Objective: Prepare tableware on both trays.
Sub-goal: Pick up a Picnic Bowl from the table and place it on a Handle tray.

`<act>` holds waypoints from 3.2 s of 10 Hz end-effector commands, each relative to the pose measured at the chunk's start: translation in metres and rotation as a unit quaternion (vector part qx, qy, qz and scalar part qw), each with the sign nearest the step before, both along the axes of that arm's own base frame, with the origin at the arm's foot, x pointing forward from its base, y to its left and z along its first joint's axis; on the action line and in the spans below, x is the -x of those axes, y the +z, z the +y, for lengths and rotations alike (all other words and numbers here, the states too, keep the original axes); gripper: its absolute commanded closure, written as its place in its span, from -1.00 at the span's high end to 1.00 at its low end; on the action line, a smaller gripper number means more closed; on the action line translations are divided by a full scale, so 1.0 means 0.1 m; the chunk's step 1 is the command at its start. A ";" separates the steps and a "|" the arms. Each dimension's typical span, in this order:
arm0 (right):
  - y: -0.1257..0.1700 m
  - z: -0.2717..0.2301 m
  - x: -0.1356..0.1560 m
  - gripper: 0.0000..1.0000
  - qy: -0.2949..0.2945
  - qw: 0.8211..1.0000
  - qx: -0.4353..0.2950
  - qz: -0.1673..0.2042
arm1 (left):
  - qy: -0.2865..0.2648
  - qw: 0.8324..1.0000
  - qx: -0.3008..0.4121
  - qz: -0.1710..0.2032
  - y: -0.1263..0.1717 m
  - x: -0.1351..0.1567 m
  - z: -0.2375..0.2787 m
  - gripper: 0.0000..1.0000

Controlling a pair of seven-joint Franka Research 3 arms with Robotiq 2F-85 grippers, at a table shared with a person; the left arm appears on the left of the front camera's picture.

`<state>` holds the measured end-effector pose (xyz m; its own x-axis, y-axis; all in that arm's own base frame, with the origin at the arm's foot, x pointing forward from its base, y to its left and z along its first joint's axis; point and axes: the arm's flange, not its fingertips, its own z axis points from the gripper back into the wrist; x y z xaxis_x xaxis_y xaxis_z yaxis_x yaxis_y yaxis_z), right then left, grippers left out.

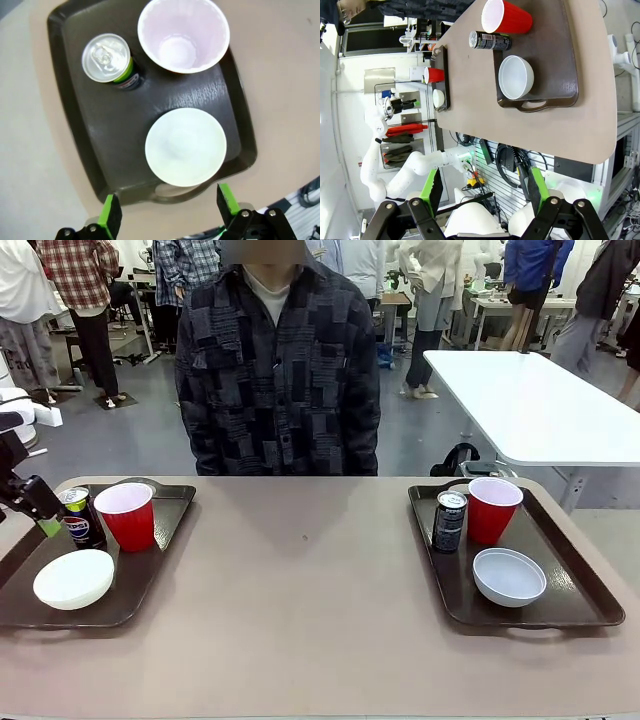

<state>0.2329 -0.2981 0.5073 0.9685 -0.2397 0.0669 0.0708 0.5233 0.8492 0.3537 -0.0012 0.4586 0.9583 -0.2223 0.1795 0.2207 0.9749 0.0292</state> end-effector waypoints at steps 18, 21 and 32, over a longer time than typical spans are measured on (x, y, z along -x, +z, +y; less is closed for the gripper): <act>0.01 -0.01 0.00 0.78 0.002 1.000 -0.009 -0.012 | -0.116 0.882 0.457 0.010 0.68 -0.03 1.43 1.00; 0.01 -0.01 0.00 0.78 0.002 1.000 -0.009 -0.012 | -0.088 0.904 0.418 0.021 0.71 -0.24 1.68 1.00; 0.01 -0.01 0.00 0.78 0.002 1.000 -0.009 -0.012 | -0.032 0.919 0.394 0.003 0.56 -0.37 1.89 1.00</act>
<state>0.2328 -0.2980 0.5073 0.9686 -0.2395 0.0669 0.0707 0.5231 0.8493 0.3904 0.1825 0.5113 0.9481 -0.0816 0.3073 0.2769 0.6865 -0.6723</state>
